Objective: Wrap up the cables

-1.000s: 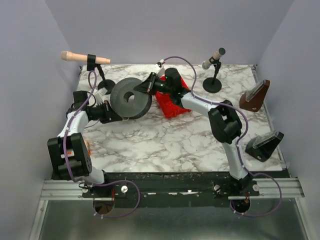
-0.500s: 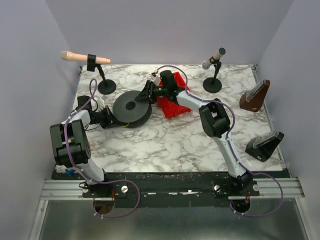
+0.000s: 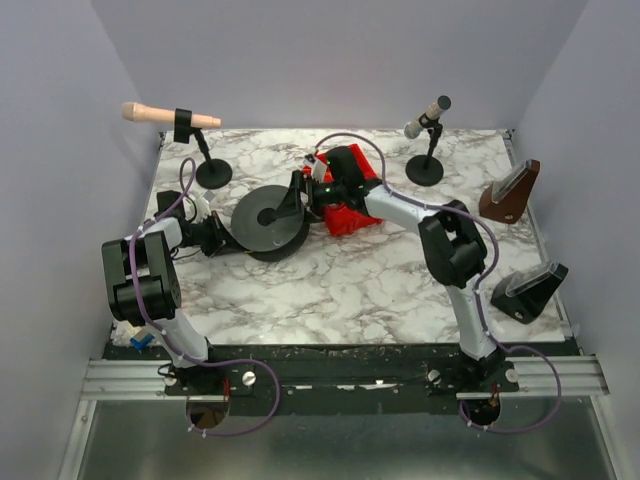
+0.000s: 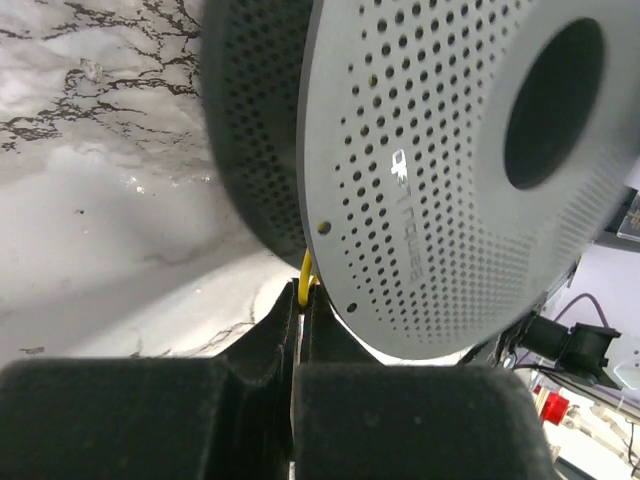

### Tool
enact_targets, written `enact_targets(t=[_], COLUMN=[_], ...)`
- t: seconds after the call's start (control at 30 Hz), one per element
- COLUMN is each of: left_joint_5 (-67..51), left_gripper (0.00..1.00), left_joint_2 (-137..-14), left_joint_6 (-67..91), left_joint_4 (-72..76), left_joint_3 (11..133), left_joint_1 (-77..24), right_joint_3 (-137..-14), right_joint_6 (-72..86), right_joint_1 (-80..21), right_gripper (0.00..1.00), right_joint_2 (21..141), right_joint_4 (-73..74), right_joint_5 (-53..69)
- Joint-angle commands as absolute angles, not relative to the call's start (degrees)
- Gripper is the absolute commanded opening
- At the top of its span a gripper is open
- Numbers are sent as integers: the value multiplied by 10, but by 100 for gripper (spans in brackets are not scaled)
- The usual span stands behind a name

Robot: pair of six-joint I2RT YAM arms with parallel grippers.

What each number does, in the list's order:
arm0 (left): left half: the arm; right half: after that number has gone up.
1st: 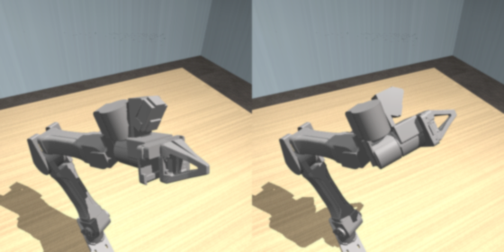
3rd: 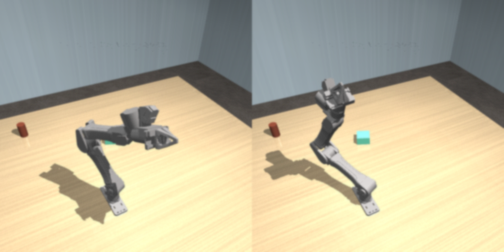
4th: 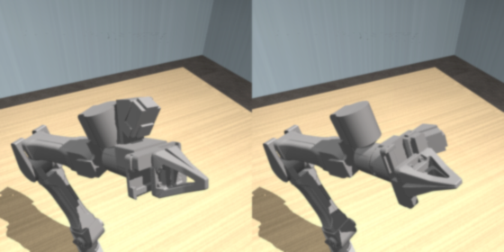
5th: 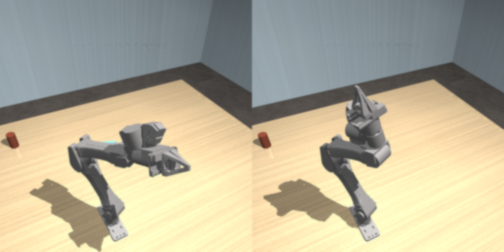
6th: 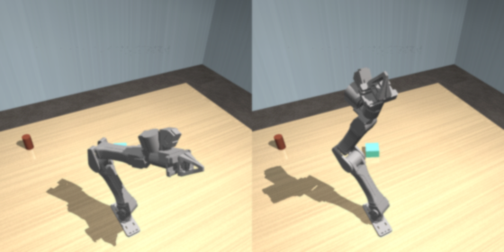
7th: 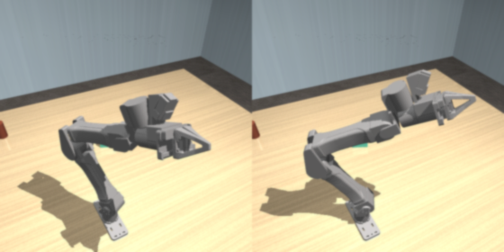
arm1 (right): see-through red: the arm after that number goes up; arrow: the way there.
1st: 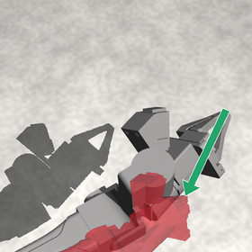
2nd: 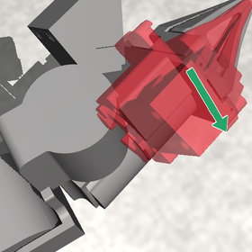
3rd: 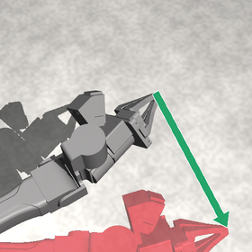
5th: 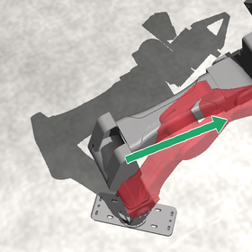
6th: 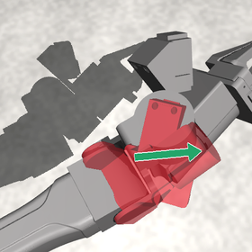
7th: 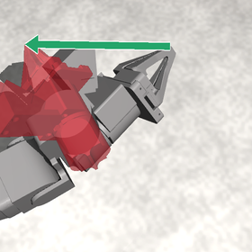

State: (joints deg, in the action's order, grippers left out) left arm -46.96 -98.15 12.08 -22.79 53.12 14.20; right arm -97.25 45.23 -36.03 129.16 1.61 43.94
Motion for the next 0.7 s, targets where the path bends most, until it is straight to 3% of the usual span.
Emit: enact_targets(t=[0.0, 0.2, 0.53, 0.67], left_joint_5=[-461, -463, -475, -476], left_gripper=[0, 0, 0, 0], left_joint_2=[-981, -976, -972, -974], left_joint_6=[117, 119, 112, 111], left_joint_4=[-224, -221, -226, -227], left_joint_3=[546, 540, 542, 543], left_joint_1=[142, 136, 127, 127], right_joint_3=[-978, -985, -1077, -1080], right_joint_6=[304, 84, 157, 38], right_joint_1=[-372, -378, -370, -370], right_gripper=[100, 100, 99, 99], right_joint_2=[1192, 1145, 1282, 1250], right_joint_4=[93, 141, 221, 219], right_joint_5=[399, 376, 423, 462])
